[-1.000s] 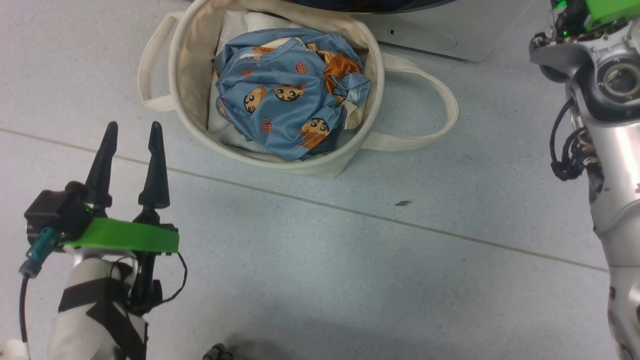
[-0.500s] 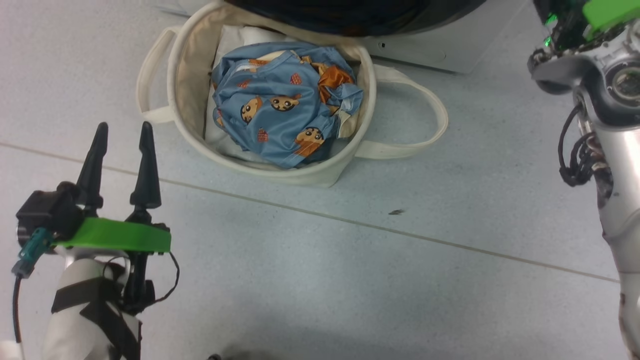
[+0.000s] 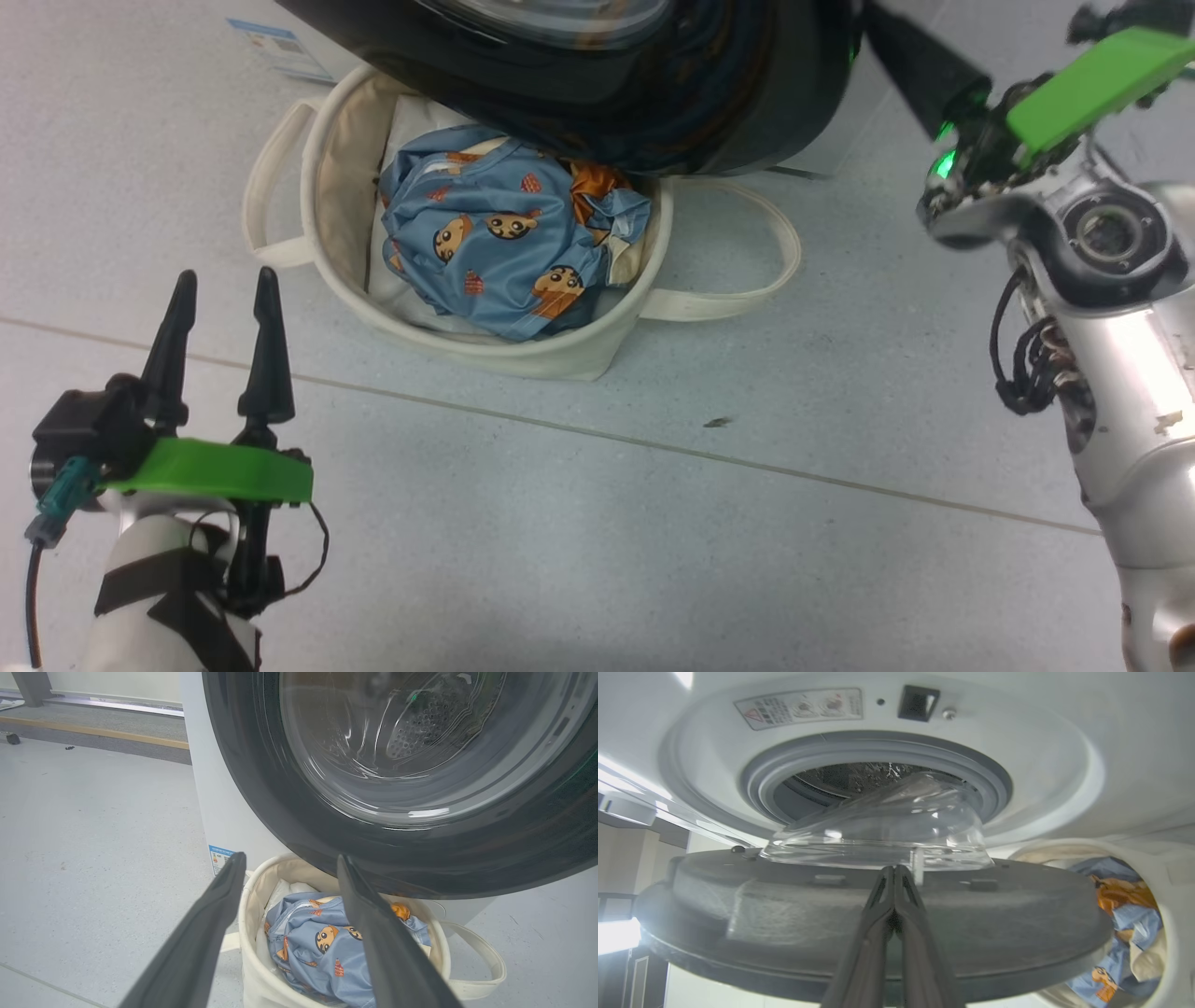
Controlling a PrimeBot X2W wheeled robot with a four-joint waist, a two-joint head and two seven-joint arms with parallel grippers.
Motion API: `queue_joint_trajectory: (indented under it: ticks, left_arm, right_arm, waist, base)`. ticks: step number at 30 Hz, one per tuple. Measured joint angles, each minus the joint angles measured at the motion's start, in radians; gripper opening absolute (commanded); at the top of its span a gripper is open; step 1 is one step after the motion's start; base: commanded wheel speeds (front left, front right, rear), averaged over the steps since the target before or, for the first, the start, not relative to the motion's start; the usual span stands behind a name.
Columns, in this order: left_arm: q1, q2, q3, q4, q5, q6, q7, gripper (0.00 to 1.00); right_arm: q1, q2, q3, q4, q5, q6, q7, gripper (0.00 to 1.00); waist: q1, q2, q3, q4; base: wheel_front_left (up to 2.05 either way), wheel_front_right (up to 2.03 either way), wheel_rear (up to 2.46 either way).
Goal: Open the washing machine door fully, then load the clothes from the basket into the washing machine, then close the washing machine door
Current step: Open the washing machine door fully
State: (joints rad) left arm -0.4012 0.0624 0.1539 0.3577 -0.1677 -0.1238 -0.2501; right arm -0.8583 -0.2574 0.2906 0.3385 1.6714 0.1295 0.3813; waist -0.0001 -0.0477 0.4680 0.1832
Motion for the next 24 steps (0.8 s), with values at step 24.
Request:
queue_joint_trajectory:
  ticks: [24]
  left_arm:
    - [0.074, -0.007, 0.057, 0.013, 0.000, -0.001, 0.000, 1.00]
  right_arm:
    - [0.010, 0.015, 0.128, -0.056, -0.091, 0.000, 0.097, 0.00]
  waist:
    - [0.0001, 0.0000, -0.089, 0.016]
  base:
    - [0.00, 0.00, 0.00]
